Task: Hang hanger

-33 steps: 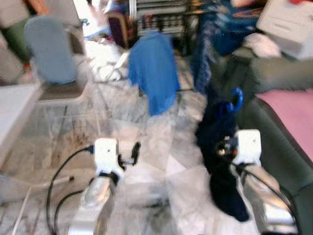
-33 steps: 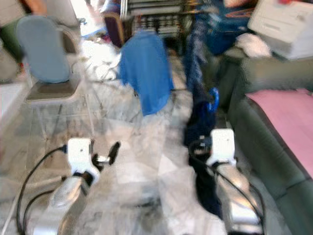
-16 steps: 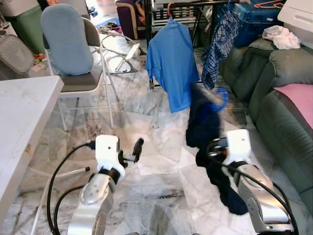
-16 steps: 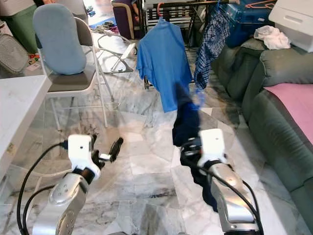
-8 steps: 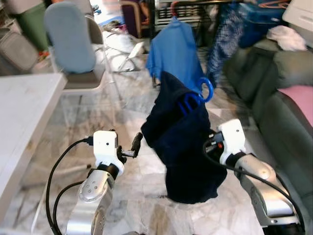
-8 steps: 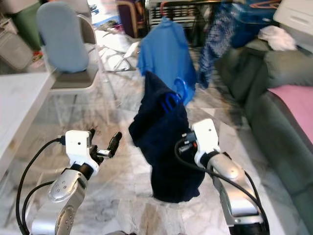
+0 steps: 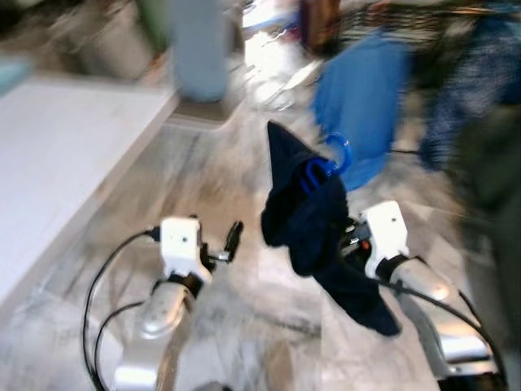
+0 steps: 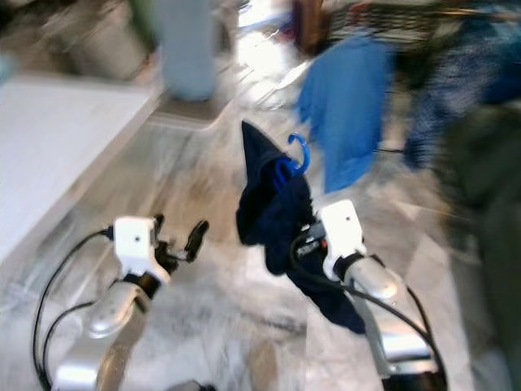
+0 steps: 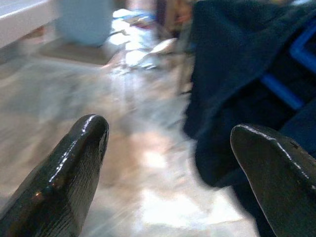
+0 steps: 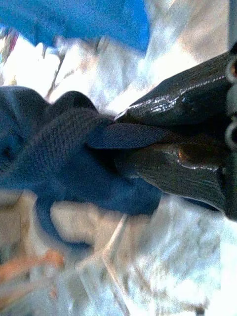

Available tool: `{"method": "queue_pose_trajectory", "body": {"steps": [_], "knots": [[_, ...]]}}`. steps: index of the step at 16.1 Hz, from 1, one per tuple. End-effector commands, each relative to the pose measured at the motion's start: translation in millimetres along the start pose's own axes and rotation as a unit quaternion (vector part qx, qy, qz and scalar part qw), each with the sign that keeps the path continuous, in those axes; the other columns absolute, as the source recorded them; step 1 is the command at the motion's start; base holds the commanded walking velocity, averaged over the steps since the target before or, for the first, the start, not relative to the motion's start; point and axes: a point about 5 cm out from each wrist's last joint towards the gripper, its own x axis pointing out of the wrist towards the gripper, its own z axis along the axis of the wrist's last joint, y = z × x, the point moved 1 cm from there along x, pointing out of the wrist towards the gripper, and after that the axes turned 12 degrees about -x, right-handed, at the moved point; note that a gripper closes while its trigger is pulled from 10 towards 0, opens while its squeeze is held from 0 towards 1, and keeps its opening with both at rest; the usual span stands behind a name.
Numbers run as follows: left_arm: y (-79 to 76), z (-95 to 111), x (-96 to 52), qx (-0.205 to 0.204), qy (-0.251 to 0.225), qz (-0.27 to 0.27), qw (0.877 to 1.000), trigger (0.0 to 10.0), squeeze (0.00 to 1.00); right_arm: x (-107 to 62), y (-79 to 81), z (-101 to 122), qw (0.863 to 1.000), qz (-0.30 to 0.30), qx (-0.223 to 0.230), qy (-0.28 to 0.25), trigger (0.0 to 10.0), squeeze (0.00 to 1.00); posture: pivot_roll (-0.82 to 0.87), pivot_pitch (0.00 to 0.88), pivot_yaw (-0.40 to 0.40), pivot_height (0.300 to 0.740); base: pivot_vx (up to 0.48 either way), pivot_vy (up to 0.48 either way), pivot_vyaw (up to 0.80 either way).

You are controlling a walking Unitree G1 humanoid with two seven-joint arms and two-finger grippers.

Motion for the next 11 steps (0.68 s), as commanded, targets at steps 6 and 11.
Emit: {"method": "queue_pose_trajectory", "body": {"steps": [6, 11], "knots": [[2.0, -0.9, -0.7, 0.003, -0.001, 0.007, 1.000, 10.0, 0.00, 0.6, -0.1, 8.4, 1.000, -0.001, -0.013, -0.023, 10.0, 0.00, -0.11, 0.073, 0.051, 0.740, 0.000, -0.364, 0.00], [1.9, -2.1, -1.1, 0.005, 0.002, 0.010, 1.000, 10.0, 0.00, -0.1, 0.6, 8.1, 1.000, -0.001, -0.012, -0.024, 10.0, 0.00, -0.11, 0.077, 0.049, 0.740, 0.000, -0.419, 0.48]]}}
